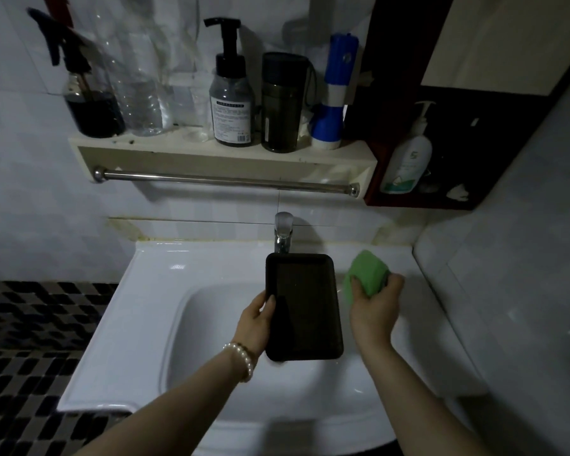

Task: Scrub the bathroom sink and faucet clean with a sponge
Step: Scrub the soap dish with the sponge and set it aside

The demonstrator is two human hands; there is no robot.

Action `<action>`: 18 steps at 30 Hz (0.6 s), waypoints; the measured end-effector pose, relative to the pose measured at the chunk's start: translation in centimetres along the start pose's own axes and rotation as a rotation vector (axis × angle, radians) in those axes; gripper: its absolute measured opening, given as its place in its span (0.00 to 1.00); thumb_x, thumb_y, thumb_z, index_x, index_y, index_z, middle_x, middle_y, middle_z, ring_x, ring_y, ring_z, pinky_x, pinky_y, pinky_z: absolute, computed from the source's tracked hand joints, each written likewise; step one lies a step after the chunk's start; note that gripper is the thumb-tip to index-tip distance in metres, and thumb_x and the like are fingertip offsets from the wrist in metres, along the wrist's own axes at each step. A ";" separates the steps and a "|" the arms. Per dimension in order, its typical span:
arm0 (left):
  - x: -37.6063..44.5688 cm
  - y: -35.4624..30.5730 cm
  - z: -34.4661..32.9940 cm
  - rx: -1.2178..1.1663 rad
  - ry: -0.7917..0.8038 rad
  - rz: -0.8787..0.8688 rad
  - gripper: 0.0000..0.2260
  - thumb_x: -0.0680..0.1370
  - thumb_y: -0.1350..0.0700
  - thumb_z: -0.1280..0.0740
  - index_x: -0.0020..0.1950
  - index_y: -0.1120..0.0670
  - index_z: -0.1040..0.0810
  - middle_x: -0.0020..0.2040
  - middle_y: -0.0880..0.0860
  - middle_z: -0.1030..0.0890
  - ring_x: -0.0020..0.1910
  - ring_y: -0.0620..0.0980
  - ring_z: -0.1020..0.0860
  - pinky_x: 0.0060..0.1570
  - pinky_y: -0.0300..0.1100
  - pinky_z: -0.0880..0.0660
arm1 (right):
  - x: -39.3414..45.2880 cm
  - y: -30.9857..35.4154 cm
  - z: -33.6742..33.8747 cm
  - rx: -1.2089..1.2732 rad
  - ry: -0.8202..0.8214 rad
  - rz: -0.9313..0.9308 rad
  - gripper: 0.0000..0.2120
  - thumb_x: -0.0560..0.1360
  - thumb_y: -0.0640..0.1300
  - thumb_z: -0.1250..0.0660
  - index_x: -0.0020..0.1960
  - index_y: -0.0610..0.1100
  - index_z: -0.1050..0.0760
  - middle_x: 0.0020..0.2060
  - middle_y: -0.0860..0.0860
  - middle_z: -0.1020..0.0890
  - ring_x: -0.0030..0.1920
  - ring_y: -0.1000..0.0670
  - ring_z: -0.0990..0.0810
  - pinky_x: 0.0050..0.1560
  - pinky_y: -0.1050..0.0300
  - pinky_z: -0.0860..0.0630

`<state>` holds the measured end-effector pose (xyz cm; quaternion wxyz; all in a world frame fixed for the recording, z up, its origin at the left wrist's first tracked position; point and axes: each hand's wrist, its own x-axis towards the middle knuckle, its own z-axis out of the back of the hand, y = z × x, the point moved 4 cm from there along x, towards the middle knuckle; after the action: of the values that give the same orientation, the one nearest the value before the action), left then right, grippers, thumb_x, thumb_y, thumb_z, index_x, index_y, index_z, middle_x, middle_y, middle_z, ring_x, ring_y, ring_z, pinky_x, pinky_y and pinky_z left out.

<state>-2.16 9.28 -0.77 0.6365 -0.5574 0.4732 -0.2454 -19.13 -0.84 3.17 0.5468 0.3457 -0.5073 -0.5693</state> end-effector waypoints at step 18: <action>0.9 -0.8 0.5 -0.122 -0.040 -0.111 0.17 0.81 0.49 0.46 0.61 0.55 0.23 0.51 0.55 0.18 0.52 0.55 0.20 0.53 0.49 0.23 | -5.7 1.9 -2.9 -0.658 0.898 0.849 0.15 0.75 0.45 0.32 0.61 0.48 0.22 0.70 0.43 0.32 0.67 0.41 0.33 0.67 0.56 0.40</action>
<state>-1.10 8.55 -0.36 0.5963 -0.6252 0.4427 -0.2398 -14.96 4.38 3.31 0.9550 0.1359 -0.1248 -0.2324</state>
